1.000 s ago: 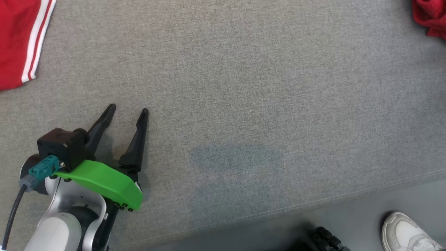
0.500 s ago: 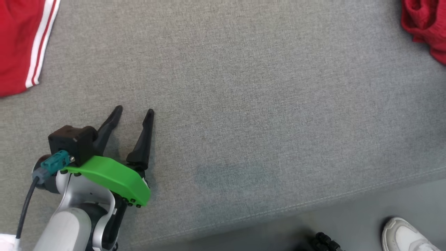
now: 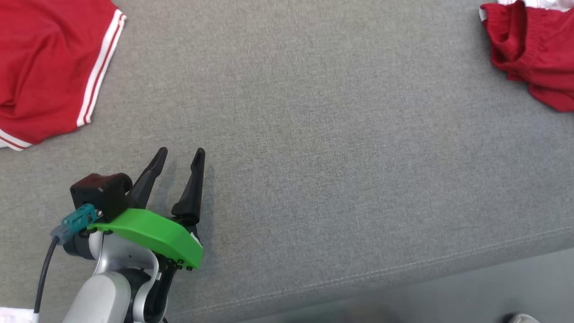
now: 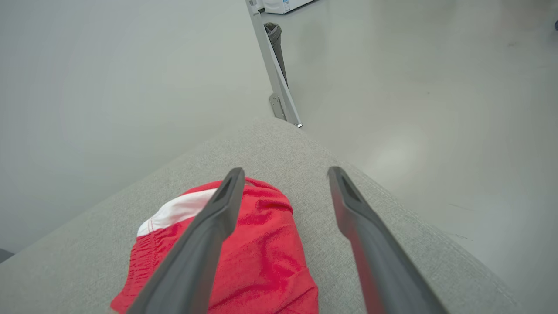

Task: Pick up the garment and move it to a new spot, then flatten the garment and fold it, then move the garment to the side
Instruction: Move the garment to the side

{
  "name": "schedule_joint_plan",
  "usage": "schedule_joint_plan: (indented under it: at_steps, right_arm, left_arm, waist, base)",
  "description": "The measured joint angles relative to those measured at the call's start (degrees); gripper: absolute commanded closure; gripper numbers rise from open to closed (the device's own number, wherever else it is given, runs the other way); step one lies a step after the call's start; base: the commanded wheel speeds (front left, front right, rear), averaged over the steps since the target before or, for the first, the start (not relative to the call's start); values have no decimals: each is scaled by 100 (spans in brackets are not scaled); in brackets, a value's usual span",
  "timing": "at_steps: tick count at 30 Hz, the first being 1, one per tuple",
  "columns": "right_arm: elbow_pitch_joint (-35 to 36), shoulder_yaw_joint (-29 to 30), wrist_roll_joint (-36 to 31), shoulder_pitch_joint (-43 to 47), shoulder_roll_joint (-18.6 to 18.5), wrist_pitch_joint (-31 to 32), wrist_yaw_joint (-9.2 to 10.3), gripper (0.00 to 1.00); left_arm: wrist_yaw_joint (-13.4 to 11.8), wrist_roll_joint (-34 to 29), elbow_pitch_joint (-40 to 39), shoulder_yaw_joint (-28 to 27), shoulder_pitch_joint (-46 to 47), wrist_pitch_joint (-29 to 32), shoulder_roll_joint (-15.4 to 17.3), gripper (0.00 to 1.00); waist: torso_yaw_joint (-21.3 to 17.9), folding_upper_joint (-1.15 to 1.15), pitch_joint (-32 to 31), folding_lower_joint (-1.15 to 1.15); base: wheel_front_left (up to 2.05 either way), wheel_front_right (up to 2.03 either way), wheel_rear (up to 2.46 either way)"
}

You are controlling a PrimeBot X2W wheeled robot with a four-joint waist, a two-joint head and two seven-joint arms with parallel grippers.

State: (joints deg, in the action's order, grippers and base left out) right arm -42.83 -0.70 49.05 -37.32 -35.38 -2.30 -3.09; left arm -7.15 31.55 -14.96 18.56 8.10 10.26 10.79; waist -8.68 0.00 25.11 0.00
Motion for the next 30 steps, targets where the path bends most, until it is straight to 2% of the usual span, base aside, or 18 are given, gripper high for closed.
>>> schedule_joint_plan:
  at_steps: [3, 8, 11, 14, 21, 27, 30]
  right_arm:
    - [244, 187, -24, 152, -88, -434, -1, 0]
    - [733, 105, -296, 632, -73, -959, -20, 0]
    - [1050, -48, -476, 975, 122, -1226, -32, 0]
    - [1280, -265, -784, 1361, 371, -1236, 37, 0]
    - [1618, -593, -1412, 2322, 829, -1237, 379, 0]
    - [2118, -479, -1546, 3142, 1407, -1229, 778, 0]
    - [2401, -445, -1716, 3493, 1633, -1228, 836, 0]
  left_arm:
    - [0, 2, 87, -58, -53, -157, -46, 0]
    - [0, -5, 179, -185, -110, -457, -77, 0]
    - [0, -5, 286, -249, -119, -641, -124, 0]
    - [1, 22, 409, -324, -209, -810, -213, 0]
    - [65, 10, 761, -299, -508, -1154, -215, 0]
    - [85, 33, 957, -370, -855, -1465, -246, 0]
    - [85, 49, 1084, -381, -1054, -1539, -246, 0]
  waist:
    - [38, 0, -207, 0]
    - [146, 0, -558, 0]
    - [250, 0, -768, 0]
    - [383, 0, -971, 0]
    - [787, 0, -1428, 0]
    - [1180, 0, -1826, 0]
    - [1384, 0, -2019, 0]
  base:
    - [0, 0, 0]
    - [0, 0, 0]
    - [0, 0, 0]
    - [0, 0, 0]
    - [0, 0, 0]
    - [0, 0, 0]
    - [0, 0, 0]
